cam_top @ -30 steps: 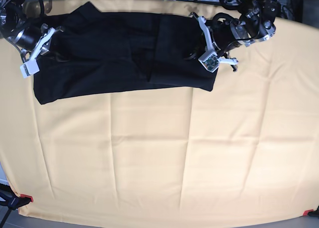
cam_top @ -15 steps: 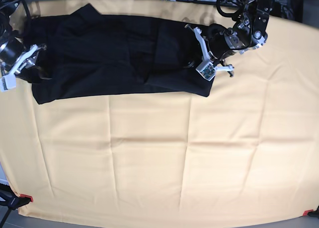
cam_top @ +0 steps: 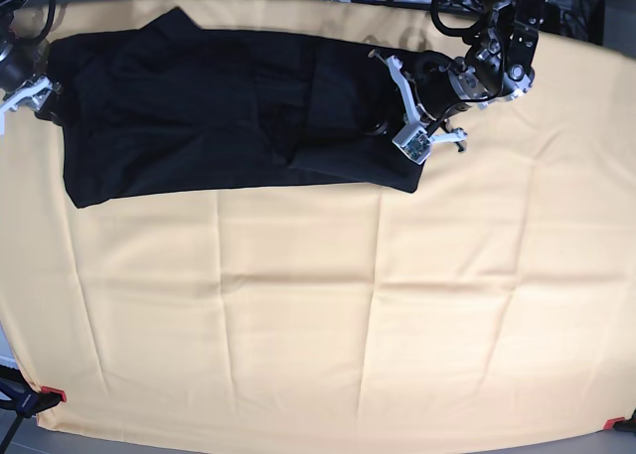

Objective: Fold the T-shirt properly

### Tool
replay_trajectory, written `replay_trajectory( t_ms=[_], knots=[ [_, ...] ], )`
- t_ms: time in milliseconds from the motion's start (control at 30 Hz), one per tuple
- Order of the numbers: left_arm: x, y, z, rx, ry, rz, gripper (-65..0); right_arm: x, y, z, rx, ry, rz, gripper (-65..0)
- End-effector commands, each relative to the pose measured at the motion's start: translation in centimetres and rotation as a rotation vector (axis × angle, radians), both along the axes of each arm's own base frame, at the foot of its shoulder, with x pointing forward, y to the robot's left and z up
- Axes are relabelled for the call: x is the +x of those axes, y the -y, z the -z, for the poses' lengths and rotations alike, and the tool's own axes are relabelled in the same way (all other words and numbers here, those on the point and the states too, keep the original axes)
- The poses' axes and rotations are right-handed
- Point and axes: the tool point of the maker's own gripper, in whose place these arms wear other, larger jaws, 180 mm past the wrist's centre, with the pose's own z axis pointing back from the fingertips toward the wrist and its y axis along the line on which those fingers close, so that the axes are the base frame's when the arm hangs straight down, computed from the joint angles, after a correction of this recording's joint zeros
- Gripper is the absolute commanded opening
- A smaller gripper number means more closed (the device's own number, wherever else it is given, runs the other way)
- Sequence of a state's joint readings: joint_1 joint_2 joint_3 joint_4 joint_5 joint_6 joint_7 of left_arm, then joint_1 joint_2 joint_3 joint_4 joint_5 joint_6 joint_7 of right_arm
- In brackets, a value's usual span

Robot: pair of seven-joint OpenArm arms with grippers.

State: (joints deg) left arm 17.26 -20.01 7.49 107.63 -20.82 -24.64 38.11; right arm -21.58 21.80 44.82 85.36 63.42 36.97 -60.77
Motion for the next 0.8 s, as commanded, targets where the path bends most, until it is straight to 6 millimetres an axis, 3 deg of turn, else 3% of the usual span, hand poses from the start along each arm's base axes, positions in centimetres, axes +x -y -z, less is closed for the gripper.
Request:
replay_trajectory(
  t_ms=[0,333,633,767],
  knots=[
    [-0.6,-0.7,0.9,0.061,-0.028,0.015,-65.0,0.1,0.6,-0.2,-0.007,-0.002,-0.005,-29.6],
    [-0.6,-0.6,0.8,0.053,-0.029,0.014,-65.0,-0.2,-3.1,-0.9,0.215,0.038,-0.097,-29.6],
    [-0.6,-0.6,0.8,0.053,-0.029,0.014,-65.0,0.0,-7.7,0.2,0.309,0.012,-0.207,-29.6],
    [-0.6,-0.6,0.8,0.052,-0.03,0.014,-65.0,0.2,-8.9,0.4,0.323,0.003,-0.24,-31.1]
  ],
)
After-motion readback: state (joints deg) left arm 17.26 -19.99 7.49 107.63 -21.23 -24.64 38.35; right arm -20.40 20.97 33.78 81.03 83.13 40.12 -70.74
